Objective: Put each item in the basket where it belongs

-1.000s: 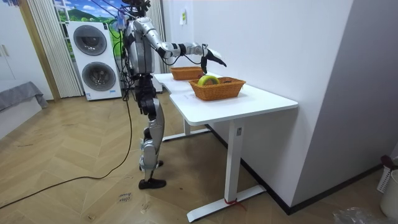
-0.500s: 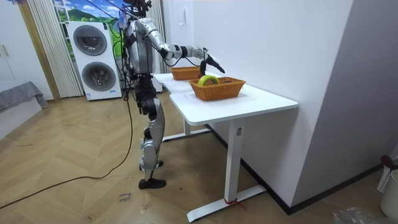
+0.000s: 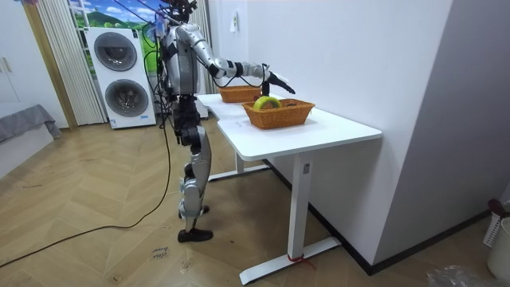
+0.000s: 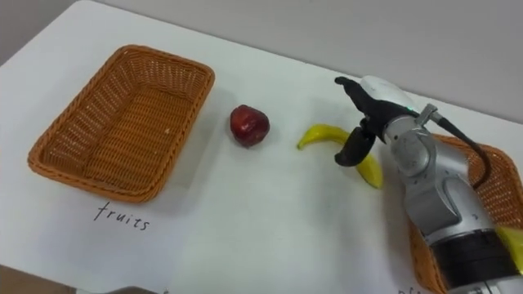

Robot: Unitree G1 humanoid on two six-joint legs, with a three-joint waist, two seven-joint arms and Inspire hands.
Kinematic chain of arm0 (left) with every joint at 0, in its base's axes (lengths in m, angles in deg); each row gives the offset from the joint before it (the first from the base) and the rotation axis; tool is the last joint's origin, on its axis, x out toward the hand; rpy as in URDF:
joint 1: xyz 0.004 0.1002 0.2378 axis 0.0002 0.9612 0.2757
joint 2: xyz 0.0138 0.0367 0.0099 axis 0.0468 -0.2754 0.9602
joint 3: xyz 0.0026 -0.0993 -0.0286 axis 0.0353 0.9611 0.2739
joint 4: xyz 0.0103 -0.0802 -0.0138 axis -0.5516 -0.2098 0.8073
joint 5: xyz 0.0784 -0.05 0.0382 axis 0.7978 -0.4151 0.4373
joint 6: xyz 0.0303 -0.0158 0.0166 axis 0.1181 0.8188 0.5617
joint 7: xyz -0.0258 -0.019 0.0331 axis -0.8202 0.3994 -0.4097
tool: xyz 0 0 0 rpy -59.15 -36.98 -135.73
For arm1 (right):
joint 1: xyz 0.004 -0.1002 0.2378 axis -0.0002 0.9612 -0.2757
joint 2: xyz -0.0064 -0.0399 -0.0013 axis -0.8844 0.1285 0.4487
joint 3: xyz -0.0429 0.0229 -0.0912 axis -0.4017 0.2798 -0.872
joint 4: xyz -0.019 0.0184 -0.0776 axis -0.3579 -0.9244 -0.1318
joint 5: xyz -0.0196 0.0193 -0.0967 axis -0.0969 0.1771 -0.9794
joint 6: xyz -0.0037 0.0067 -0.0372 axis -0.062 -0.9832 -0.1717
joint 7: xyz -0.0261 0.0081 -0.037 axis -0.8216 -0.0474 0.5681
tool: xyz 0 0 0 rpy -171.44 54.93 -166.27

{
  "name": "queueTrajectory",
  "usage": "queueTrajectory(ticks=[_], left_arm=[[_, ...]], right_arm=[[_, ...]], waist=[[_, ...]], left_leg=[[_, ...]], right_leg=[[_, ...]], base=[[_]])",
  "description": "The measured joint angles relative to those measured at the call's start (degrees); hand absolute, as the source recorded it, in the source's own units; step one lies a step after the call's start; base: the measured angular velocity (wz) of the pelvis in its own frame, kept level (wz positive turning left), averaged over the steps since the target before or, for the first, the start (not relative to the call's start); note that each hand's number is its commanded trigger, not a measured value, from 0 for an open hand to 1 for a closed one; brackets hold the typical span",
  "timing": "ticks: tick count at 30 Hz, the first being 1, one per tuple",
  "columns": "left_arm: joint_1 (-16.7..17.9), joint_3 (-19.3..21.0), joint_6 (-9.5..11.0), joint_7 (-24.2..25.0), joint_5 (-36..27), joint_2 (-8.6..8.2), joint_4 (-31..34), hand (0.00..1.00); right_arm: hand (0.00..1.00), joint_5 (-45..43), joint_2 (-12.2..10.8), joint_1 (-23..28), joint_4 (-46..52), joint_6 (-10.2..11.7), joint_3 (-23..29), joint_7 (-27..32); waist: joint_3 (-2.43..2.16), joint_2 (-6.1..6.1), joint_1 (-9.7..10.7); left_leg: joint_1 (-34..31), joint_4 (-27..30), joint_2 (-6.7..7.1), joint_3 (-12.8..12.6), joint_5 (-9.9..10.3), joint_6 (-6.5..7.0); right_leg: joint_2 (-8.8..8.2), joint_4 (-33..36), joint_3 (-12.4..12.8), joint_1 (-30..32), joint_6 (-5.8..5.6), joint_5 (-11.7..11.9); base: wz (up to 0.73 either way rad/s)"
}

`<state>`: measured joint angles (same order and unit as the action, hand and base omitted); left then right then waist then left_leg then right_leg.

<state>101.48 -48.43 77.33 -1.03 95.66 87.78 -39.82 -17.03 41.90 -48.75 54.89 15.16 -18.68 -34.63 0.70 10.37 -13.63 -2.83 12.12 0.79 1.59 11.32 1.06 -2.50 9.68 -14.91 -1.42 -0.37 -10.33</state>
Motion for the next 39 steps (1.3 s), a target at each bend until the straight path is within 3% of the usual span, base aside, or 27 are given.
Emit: queueTrajectory(ticks=[5,12,16,23,28,39], left_arm=[[-0.78,-0.20,-0.06,0.01,-0.46,0.11,-0.01,0.00],[-1.39,-2.49,0.51,0.07,-0.71,0.40,0.22,0.00],[-2.47,-3.73,0.93,0.04,-2.62,0.68,-0.85,0.00],[-3.50,-5.06,1.33,-0.02,-2.77,0.84,-0.95,0.00],[-4.05,-5.08,1.40,-0.08,-2.72,0.89,-0.69,0.00],[-7.69,-9.13,2.25,-1.25,-2.98,1.36,-0.84,0.00]], right_arm=[[0.00,-0.01,0.02,-0.82,-5.32,0.00,-0.68,1.11],[0.00,0.31,0.01,-5.82,-10.67,0.21,-3.71,4.90],[0.00,0.65,-0.08,-7.45,-12.48,2.25,-3.92,6.76],[0.00,5.39,-0.05,-9.80,-17.30,4.24,-3.90,8.37],[0.00,7.22,0.06,-9.98,-17.41,4.48,-3.89,10.56],[0.00,7.20,0.05,-12.88,-20.06,5.06,-4.91,11.72]], waist=[[0.34,0.67,-0.76],[0.82,0.10,-0.83],[1.11,-0.30,-0.79],[1.06,-0.25,-0.46],[0.96,-0.15,-0.31],[0.95,-0.16,0.04]], left_leg=[[-2.23,1.03,-0.03,0.01,0.00,0.00],[-3.60,1.69,0.00,0.32,-0.03,0.03],[-4.12,1.68,0.02,0.39,-0.04,0.04],[-4.97,1.84,-0.02,0.37,-0.06,0.04],[-6.38,1.87,-0.14,0.21,-0.32,0.02],[-9.02,2.48,-0.21,0.27,-1.51,0.00]], right_leg=[[-0.01,0.07,-0.17,1.80,0.14,0.10],[-0.20,0.05,-1.19,2.57,0.24,0.31],[-0.29,0.07,-2.47,2.77,0.21,0.33],[-0.34,0.15,-3.29,3.30,0.22,0.37],[-0.32,0.60,-3.38,4.75,0.44,0.69],[-0.37,1.02,-4.31,7.52,0.85,1.90]], base=[[0.00],[0.03],[0.07],[0.01],[0.00],[0.00]])
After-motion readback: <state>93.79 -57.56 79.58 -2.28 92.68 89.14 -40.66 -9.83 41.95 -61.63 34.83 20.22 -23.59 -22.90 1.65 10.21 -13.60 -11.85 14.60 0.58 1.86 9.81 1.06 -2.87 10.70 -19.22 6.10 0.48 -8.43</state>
